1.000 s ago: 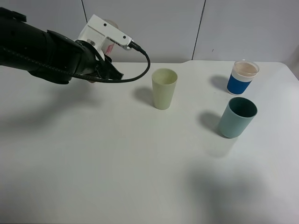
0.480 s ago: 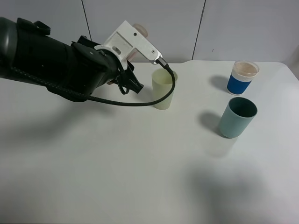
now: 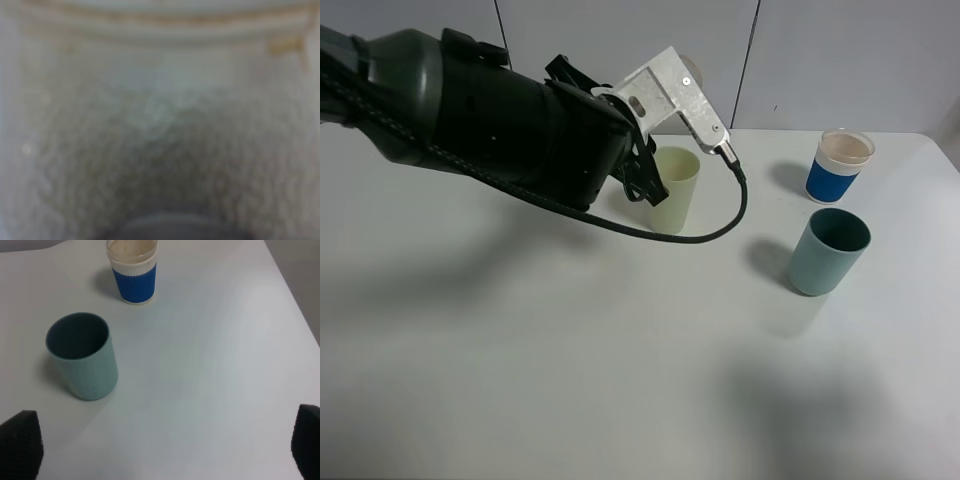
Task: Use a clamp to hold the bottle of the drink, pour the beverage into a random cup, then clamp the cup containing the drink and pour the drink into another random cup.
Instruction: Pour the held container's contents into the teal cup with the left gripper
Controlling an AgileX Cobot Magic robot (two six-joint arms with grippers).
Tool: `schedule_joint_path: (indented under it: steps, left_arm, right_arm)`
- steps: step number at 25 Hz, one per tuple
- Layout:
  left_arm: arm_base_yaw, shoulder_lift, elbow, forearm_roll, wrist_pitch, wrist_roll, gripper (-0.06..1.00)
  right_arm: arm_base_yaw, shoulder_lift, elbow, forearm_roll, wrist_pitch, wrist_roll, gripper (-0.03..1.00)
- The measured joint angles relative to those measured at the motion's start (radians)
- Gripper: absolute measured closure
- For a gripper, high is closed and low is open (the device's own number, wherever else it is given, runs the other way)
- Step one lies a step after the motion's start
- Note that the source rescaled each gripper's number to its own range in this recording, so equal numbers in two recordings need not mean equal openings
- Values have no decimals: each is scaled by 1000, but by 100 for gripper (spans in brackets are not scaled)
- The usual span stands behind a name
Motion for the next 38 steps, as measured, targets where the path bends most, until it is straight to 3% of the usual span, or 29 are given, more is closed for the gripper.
schedule_joint_path:
  steps: [4,9,22,31,38]
  left_arm:
    - [-22,36,-64,-28,-5,62,89]
    - [-57,103,-188,-99,-34,208,89]
    - [-114,222,-403,-105,-60,425,89]
    - [-114,303,-473,-107,-43,461,89]
    - [-114,331,-473,-43,-23,462,89]
  right_arm:
    - [0,0,0,0,0,0,-3]
    - [0,0,0,0,0,0,-3]
    - [0,0,0,0,0,0,-3]
    - [0,0,0,0,0,0,-3]
    - [0,0,0,0,0,0,-3]
